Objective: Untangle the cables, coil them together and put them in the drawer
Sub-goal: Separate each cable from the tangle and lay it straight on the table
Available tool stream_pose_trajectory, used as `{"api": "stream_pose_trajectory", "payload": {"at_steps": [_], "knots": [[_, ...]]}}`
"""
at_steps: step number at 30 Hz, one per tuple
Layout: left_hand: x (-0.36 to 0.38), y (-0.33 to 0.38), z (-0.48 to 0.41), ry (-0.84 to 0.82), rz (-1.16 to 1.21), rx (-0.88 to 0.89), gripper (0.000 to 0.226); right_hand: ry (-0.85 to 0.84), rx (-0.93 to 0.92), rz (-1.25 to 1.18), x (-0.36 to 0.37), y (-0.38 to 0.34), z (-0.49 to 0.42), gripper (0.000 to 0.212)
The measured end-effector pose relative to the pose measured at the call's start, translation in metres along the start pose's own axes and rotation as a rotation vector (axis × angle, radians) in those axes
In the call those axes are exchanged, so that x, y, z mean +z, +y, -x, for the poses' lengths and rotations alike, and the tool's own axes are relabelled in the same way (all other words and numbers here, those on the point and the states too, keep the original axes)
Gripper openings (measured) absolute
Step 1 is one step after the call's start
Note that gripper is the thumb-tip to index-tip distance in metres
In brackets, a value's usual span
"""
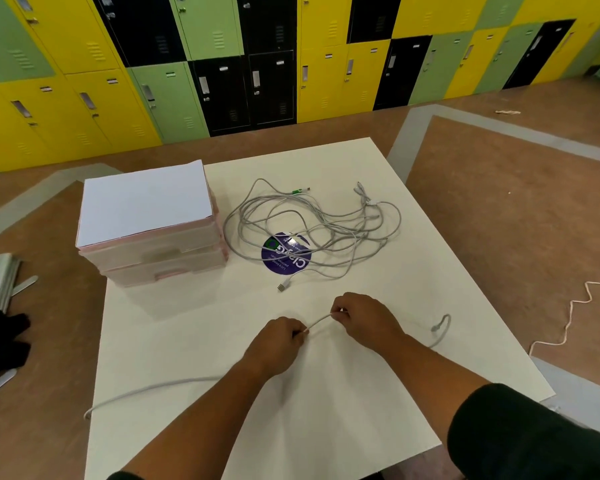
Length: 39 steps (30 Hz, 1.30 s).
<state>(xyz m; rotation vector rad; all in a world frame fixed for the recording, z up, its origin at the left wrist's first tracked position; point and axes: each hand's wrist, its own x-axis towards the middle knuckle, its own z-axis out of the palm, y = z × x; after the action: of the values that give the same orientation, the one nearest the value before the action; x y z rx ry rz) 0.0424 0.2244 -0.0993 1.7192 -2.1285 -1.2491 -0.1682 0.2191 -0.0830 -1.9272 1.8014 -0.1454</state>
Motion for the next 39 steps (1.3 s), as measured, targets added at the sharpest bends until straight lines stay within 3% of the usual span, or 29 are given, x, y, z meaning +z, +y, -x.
{"api": "stream_pose_trajectory", "payload": {"at_steps": [4,12,21,26,30,39], "knots": [[0.005,0.016,-0.01,0.008,0.104,0.012,0.029,-0.023,-0.031,-0.064,-0.004,0.0,0.001,0.014],[0.017,0.031,-0.02,0.11,0.11,0.017,0.016,-0.137,0.007,-0.135,-0.025,0.022,0.003,0.019],[0.024,0.032,-0.028,0.087,0.14,-0.02,0.013,-0.091,0.181,-0.125,-0.062,0.077,0.001,0.015],[0.029,0.033,-0.033,0.092,0.15,-0.059,0.009,-0.049,0.292,-0.081,-0.068,0.092,0.003,0.038],[0.033,0.031,-0.033,0.084,0.141,-0.083,0.01,-0.054,0.226,-0.046,-0.064,0.098,0.004,0.016],[0.04,0.027,-0.038,0.129,0.074,-0.083,0.012,0.014,0.268,-0.022,-0.059,0.125,0.006,0.009]]}}
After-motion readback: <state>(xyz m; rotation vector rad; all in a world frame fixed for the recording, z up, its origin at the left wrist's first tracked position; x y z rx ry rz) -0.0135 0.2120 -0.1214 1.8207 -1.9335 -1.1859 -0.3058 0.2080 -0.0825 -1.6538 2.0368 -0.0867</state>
